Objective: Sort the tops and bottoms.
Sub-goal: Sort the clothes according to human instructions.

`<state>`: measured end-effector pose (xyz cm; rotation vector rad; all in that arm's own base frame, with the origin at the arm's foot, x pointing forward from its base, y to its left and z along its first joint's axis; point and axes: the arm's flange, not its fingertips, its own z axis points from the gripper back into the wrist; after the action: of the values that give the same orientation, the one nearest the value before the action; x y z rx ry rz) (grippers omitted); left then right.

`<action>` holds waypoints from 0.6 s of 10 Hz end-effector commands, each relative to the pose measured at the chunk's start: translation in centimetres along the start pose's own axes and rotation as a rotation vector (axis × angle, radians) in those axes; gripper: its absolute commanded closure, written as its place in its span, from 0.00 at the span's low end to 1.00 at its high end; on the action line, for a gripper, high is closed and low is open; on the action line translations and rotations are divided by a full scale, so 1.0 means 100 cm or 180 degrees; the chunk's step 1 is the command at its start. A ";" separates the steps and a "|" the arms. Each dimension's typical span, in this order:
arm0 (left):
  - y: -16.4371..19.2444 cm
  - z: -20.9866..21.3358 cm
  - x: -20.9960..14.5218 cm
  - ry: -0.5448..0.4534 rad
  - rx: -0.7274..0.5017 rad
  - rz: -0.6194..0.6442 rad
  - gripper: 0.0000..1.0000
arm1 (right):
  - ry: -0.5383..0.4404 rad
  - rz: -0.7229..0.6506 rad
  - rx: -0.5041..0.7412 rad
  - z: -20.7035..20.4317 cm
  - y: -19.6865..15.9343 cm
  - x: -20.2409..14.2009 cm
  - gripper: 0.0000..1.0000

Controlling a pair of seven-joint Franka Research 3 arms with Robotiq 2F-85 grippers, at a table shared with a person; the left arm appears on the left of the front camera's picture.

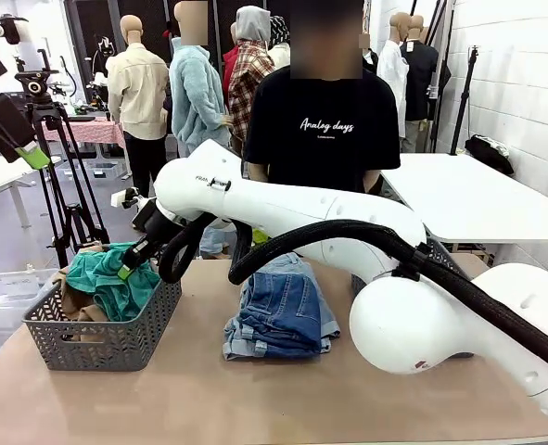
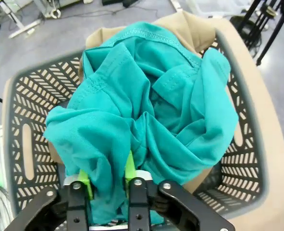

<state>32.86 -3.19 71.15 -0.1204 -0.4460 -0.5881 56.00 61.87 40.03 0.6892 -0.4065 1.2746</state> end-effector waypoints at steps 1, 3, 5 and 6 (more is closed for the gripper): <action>0.000 0.001 -0.001 0.0010 -0.0006 -0.0003 0.25 | 0.0026 0.0021 -0.0036 -0.007 -0.024 0.047 0.19; 0.000 0.001 -0.001 0.0010 -0.0006 -0.0003 0.25 | 0.0057 -0.0022 0.0009 -0.005 -0.022 0.047 0.00; 0.000 0.001 -0.001 0.0010 -0.0006 -0.0003 0.25 | 0.0135 -0.0202 0.0009 0.001 -0.016 0.054 0.00; 0.000 0.001 -0.001 0.0010 -0.0006 -0.0003 0.25 | 0.0186 -0.0242 0.0002 0.005 -0.011 0.058 0.00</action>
<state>32.86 -3.19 71.15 -0.1204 -0.4460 -0.5881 55.48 61.76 41.96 0.6924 -0.3791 1.2451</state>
